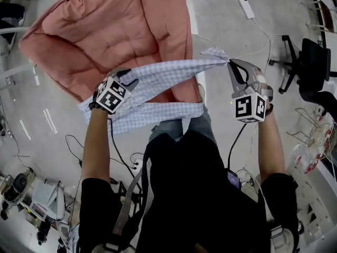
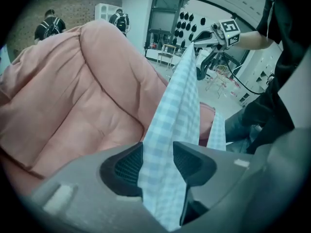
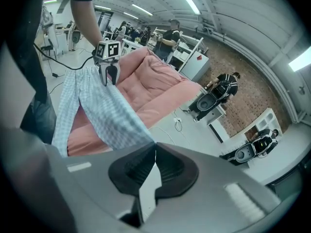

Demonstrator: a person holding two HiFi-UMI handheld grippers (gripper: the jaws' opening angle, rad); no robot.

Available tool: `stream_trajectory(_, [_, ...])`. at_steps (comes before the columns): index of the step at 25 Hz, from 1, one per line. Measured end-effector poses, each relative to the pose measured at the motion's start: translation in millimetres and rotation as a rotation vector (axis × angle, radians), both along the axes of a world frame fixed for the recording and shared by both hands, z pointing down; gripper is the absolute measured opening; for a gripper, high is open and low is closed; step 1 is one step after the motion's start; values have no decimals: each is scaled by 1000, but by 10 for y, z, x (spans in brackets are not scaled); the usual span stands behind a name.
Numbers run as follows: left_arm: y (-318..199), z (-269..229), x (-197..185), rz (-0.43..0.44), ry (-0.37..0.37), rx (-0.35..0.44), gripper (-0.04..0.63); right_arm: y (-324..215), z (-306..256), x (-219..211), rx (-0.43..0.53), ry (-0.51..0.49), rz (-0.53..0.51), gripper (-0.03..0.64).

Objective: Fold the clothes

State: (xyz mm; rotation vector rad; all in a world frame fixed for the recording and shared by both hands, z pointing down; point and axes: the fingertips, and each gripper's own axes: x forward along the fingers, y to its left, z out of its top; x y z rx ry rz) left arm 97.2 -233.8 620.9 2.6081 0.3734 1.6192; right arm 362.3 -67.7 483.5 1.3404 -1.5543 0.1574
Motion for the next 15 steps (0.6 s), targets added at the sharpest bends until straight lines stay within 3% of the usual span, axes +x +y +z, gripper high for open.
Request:
stream_trajectory(5, [-97,58,85,57,-18,11,216,6,79,14,-21,7,11,6])
stream_trajectory(10, [37,86,105,153,-70,-100,233,35,71,71,-27,0,56,6])
stream_trajectory(13, [106,68,98,171,-73,-108,180,82,85,108,-36,3,72,7])
stream_trajectory(15, [138,40,129,171,-61,-102,69,123,157,163,-42,2,85,7])
